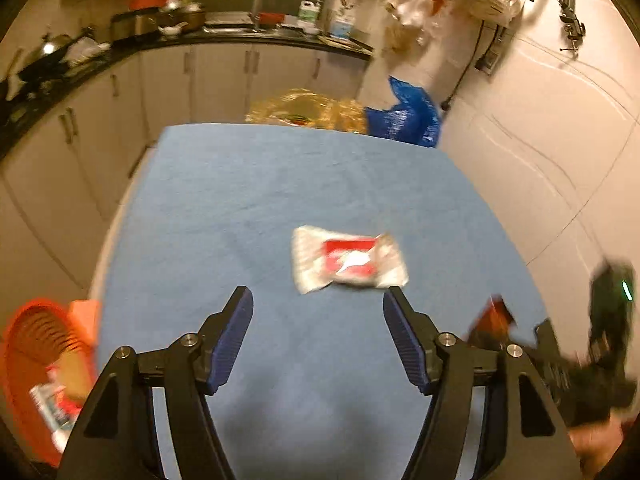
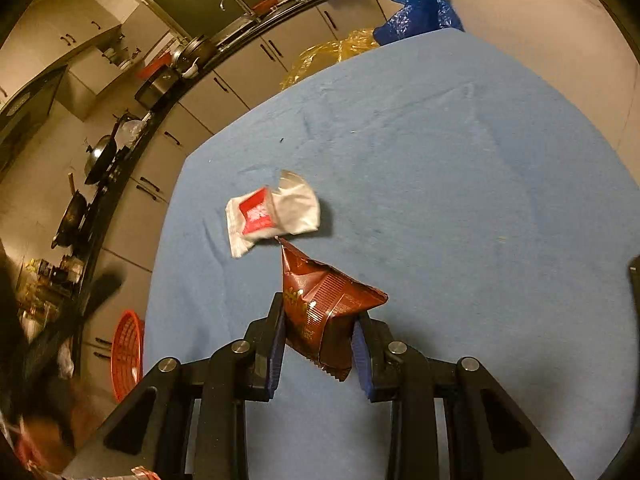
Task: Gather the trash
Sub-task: 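Grasp the brown snack wrapper with the right tool while the left tool grasps the wipes pack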
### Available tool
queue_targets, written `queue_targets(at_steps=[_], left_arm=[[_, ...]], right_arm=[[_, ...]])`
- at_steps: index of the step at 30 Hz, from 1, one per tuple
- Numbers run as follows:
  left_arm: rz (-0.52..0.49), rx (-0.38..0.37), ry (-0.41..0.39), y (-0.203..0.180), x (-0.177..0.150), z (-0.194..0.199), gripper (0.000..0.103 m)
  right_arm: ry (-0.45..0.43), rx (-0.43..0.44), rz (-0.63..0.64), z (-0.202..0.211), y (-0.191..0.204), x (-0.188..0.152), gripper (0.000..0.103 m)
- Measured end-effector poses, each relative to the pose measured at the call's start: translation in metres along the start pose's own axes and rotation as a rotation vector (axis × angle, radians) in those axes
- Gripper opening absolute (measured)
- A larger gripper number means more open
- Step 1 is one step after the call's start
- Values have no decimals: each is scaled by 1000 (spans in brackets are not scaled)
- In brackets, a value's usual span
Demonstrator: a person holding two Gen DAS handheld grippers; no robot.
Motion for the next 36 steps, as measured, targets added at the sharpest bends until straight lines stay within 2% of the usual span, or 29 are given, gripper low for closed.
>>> queue_targets(at_steps=[5,8,14,20,25,27,28,32,34,36], left_arm=[[24,6,15,-25,36,-56,67],[48,10,54,-30,51,-96,67],[118,-33,216,-26,48,-159,67],[44,-121,277,-37,19,-145,68],[-21,-200,299,-58,-22,-113,76],[-52,-202,316,-67,-41,-102,77],[-55,-192,297,-69,-46,-97,77],[24,-127,201,-65,-39,-83,77],[114,-84,196,-57,-31,-82,83],[199,-52,211,-52,-28,-88,83]], right_arm=[[-1,3,29,33,-16,-11,32],[-7,-2,28,47,-27,-11,32],[-22,-23,0,65,-53,-8,32],[-33,-27,-38,70,-67,-3,32],[-27,-18,-36,66,-63,0,32],[-23,-15,-28,65,-61,-2,32],[-21,-14,-25,64,-60,-2,32],[-26,-12,-15,64,-56,-3,32],[-26,-11,-1,65,-52,-5,32],[-27,-10,7,65,-52,-6,32]])
Point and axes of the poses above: each gripper's, at about its wrist camera, not at the fingertips, and z roughly against the way its jaws point, y to its left, x to its top, the point moved 8 cm from there along -z, roughly the way its jaws point, and after that the axes turned 11 degrees about x, right-handed, at the moved point
